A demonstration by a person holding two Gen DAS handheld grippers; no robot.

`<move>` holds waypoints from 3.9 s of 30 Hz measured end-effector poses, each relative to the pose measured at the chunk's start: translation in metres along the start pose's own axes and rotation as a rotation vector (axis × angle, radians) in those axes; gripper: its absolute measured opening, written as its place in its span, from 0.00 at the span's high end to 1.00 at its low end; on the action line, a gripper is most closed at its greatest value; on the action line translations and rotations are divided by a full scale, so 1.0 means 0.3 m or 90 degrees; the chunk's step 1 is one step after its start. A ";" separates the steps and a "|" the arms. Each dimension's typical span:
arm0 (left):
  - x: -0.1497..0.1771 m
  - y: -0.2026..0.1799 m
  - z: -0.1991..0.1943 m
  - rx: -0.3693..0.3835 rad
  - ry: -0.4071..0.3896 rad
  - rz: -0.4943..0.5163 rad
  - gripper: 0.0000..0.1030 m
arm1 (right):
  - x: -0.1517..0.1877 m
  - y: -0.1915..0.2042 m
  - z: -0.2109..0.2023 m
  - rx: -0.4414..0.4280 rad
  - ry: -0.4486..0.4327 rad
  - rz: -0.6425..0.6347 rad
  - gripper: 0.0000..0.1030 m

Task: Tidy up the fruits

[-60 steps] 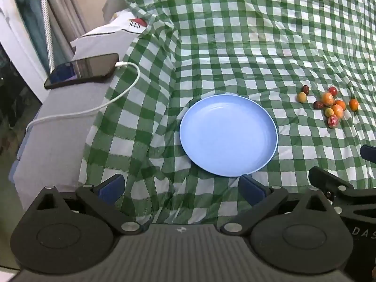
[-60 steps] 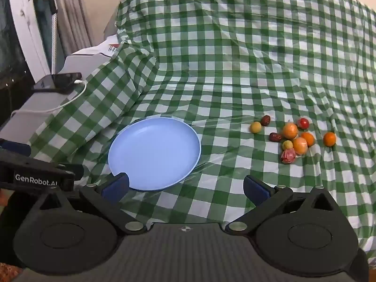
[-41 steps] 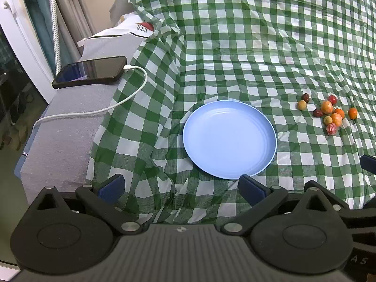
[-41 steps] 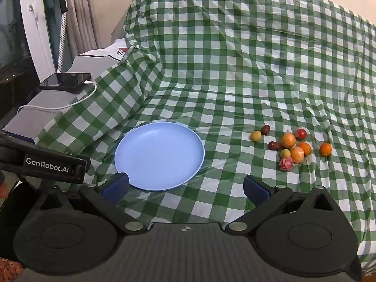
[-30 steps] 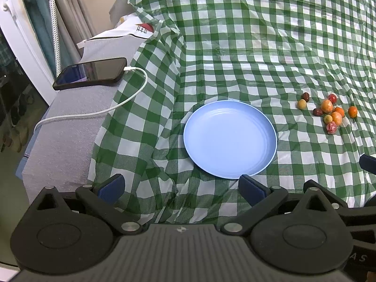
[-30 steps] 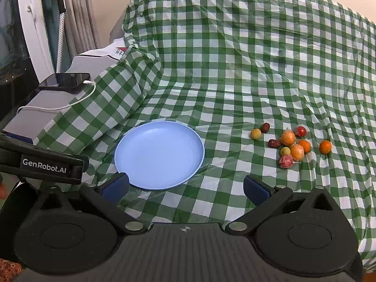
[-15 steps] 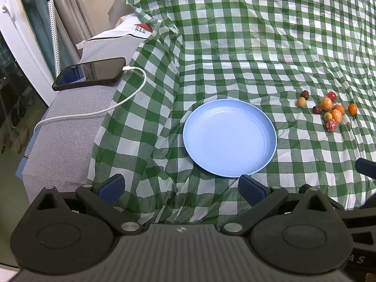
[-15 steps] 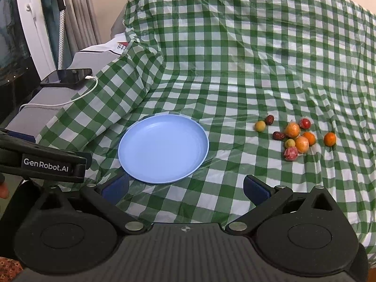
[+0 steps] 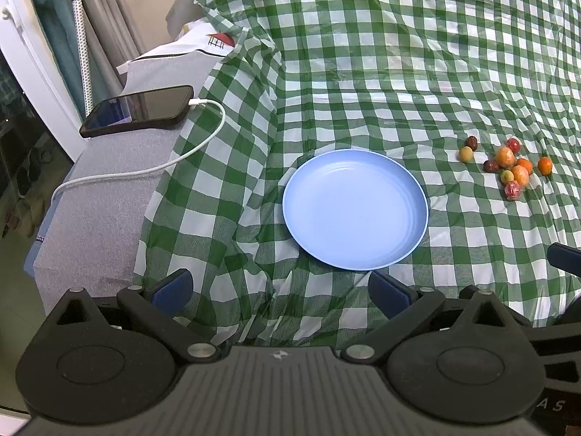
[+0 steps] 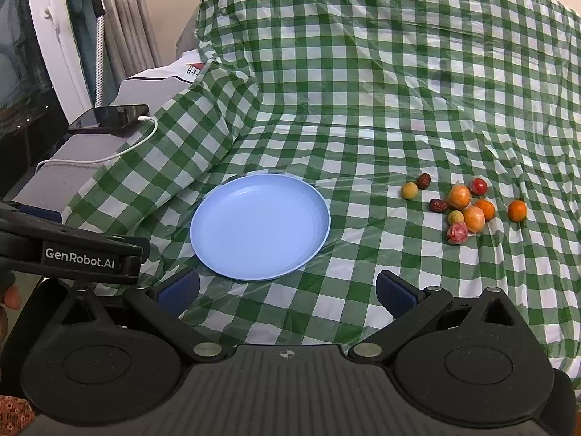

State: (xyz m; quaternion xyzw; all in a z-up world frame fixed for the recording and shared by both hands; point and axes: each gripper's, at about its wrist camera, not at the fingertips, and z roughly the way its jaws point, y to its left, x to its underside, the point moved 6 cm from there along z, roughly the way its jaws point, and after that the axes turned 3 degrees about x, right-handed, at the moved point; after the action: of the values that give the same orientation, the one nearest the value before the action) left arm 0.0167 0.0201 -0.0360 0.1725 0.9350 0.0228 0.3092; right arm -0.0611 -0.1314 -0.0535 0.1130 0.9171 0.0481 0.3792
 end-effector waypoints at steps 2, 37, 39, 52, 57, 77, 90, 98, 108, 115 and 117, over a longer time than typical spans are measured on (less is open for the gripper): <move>-0.002 -0.001 0.000 0.000 0.000 0.001 0.00 | 0.000 -0.001 0.000 0.000 -0.001 0.000 0.00; 0.008 -0.005 0.004 -0.003 0.007 0.002 0.00 | 0.035 -0.037 0.036 0.007 0.032 0.047 0.00; 0.004 -0.012 0.010 -0.002 0.010 0.006 0.00 | 0.044 -0.056 0.054 0.005 0.047 0.067 0.01; -0.113 -0.174 0.100 0.055 0.023 0.051 0.00 | 0.076 -0.346 0.127 0.122 0.026 0.152 0.01; -0.193 -0.339 0.170 0.103 0.023 0.082 0.00 | 0.086 -0.553 0.151 0.211 -0.003 0.187 0.01; -0.508 -0.922 0.704 0.225 0.013 0.267 0.05 | 0.017 -0.717 0.619 0.173 0.000 0.117 0.41; -0.501 -0.975 0.873 0.263 0.069 0.266 0.46 | 0.032 -0.684 0.629 0.181 -0.046 0.046 0.68; -0.510 -0.913 0.743 0.263 0.051 0.225 0.73 | 0.013 -0.746 0.557 0.227 -0.102 0.093 0.69; -0.320 -0.528 0.367 0.203 0.082 0.133 0.73 | -0.013 -0.627 0.304 0.164 -0.098 0.108 0.69; -0.147 -0.287 0.169 0.168 0.063 0.083 0.73 | 0.052 -0.391 0.111 0.052 -0.060 0.067 0.69; -0.109 -0.235 0.129 0.168 0.059 0.069 0.73 | 0.066 -0.320 0.075 0.032 -0.051 0.049 0.69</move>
State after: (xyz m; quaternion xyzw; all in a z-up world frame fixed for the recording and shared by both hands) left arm 0.0420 -0.0596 -0.0591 0.2604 0.9324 -0.0760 0.2388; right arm -0.0750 -0.2195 -0.0996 0.1597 0.8971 0.0352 0.4104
